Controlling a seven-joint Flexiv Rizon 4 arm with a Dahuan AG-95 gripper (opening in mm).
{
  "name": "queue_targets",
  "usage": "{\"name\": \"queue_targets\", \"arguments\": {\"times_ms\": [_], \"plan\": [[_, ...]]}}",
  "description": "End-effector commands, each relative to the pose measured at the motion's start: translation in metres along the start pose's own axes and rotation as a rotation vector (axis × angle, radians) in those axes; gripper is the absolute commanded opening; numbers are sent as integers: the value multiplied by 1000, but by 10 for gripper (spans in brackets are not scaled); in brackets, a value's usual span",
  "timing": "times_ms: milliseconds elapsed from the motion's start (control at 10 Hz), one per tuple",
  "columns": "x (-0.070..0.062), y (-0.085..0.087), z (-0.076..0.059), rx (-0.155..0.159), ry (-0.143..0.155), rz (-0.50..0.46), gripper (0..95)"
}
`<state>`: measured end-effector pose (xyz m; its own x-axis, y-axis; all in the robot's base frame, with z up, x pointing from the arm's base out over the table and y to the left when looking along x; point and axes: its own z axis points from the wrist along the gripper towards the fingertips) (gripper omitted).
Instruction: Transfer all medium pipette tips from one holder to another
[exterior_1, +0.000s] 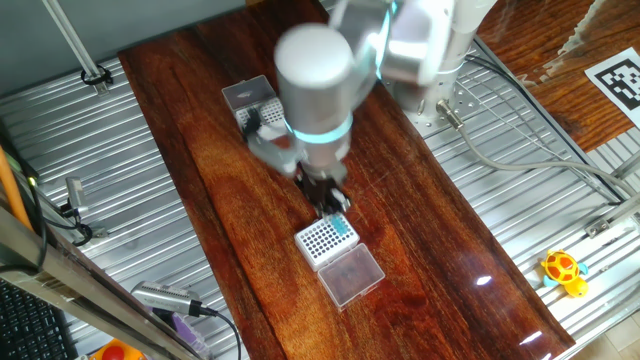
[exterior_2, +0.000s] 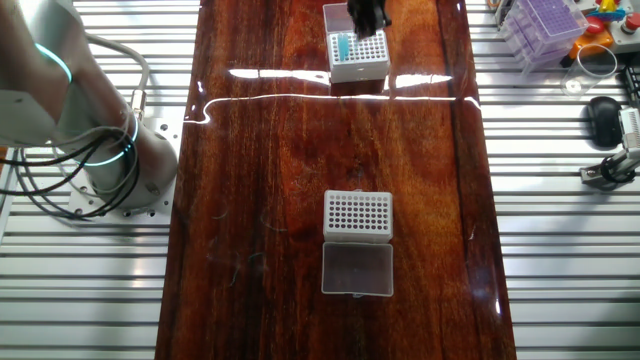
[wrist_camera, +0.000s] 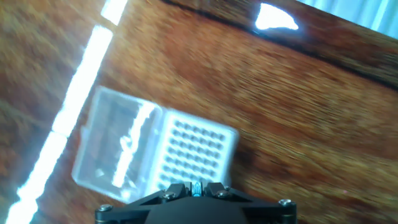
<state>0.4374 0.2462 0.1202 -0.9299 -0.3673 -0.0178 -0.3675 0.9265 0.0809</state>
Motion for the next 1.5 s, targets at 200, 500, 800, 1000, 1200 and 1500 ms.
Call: {"name": "queue_targets", "arguments": {"times_ms": [200,500,800,1000,1200,1500], "plan": [[2,0,-2,5,-8,-3,0],[5,-6,-5,3,-9,-18,0],[8,-16,-13,1,-7,-39,0],[12,-19,-13,-3,-8,-46,0],[18,-20,-10,-4,-12,-47,0],[25,-21,-7,-2,-16,-51,0]]}}
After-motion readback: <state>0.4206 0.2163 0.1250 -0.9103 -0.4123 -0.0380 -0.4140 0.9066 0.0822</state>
